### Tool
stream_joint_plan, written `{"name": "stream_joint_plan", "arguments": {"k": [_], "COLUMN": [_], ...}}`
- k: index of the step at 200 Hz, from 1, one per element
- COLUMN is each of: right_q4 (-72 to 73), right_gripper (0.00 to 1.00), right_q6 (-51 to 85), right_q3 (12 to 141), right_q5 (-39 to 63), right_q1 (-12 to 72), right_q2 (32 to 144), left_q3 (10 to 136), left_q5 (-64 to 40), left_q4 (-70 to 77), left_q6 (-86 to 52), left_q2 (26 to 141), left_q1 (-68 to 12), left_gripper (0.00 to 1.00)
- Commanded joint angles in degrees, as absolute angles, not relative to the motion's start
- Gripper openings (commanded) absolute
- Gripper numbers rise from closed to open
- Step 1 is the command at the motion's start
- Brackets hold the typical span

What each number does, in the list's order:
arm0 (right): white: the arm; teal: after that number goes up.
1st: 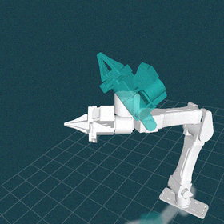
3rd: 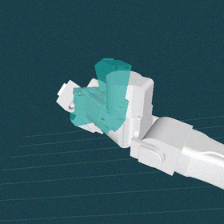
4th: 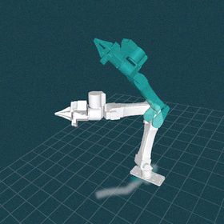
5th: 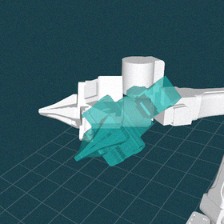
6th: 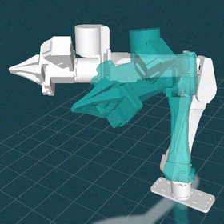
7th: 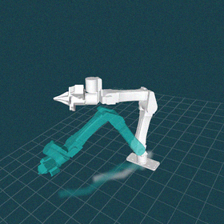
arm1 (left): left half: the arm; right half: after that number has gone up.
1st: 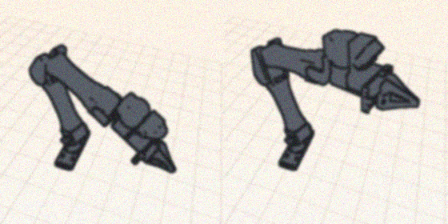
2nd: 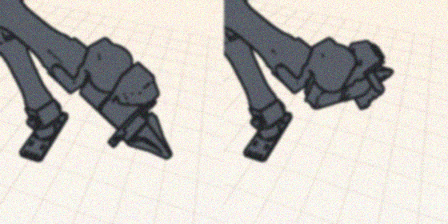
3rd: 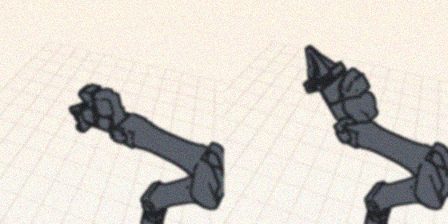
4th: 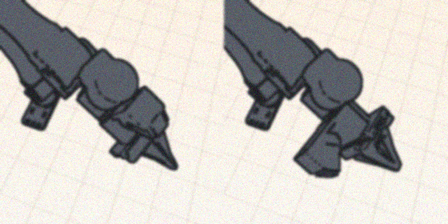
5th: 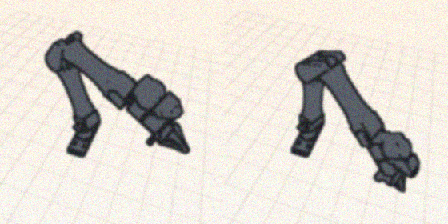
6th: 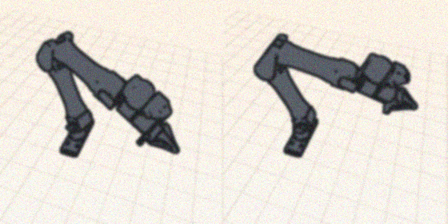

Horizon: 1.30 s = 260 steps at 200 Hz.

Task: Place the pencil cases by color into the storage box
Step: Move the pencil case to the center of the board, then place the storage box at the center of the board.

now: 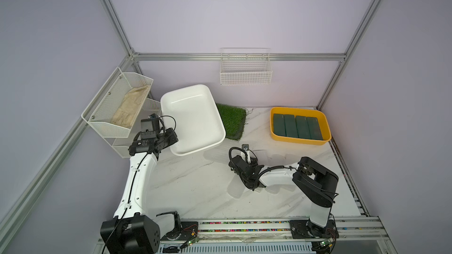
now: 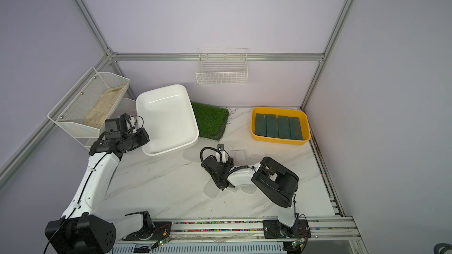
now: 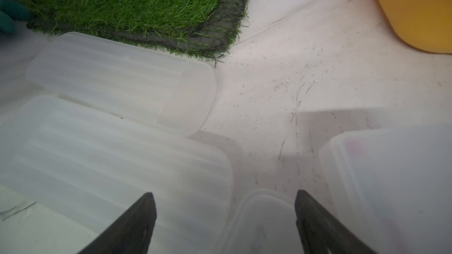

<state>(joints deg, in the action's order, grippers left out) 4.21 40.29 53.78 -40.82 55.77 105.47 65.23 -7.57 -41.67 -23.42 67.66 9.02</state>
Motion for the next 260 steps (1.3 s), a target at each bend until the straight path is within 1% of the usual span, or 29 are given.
{"name": "stream_joint_plan", "arguments": {"k": [1, 36, 75, 113, 140, 158, 164, 193, 220, 260], "right_q4": [3.12, 3.21, 1.15, 0.86, 0.6, 0.21, 0.18, 0.18, 0.18, 0.26], "right_gripper": [0.91, 0.92, 0.92, 0.92, 0.92, 0.92, 0.92, 0.92, 0.92, 0.92], "right_q6": [41.43, 39.64, 38.06, 38.12, 37.3, 37.0, 37.0, 37.09, 37.44, 37.62], "right_q3": [52.2, 50.1, 51.85, 50.39, 49.14, 48.89, 48.76, 49.14, 49.88, 50.44], "right_q5": [-40.86, -38.13, -37.05, -35.18, -34.33, -33.55, -33.07, -30.5, -28.85, -27.35], "right_q1": [55.34, 52.96, 51.84, 49.51, 47.88, 46.82, 46.45, 45.34, 44.9, 44.56], "right_q2": [100.17, 90.7, 86.31, 82.23, 79.05, 78.84, 77.07, 77.05, 78.22, 80.15], "left_q3": [61.31, 51.52, 41.88, 36.71, 34.78, 33.23, 32.62, 29.84, 27.44, 25.07], "left_q5": [-10.86, -10.54, -10.79, -9.46, -7.34, -6.26, -5.9, -4.39, -2.95, 3.57], "left_q4": [-38.1, -37.01, -36.83, -36.83, -39.2, -41.21, -41.76, -43.84, -44.59, -48.42], "left_q6": [-24.99, -31.29, -38.61, -45.09, -47.84, -49.5, -50.26, -53.67, -57.62, -65.39], "left_q2": [63.61, 57.18, 49.81, 45.3, 41.48, 39.45, 38.74, 36.02, 35.75, 33.12], "left_q1": [9.55, 9.41, 8.52, 5.68, 5.45, 5.27, 5.27, 5.27, 5.27, 5.34], "left_gripper": [0.0, 0.0, 0.02, 0.03, 0.04, 0.06, 0.06, 0.06, 0.06, 0.05]}}
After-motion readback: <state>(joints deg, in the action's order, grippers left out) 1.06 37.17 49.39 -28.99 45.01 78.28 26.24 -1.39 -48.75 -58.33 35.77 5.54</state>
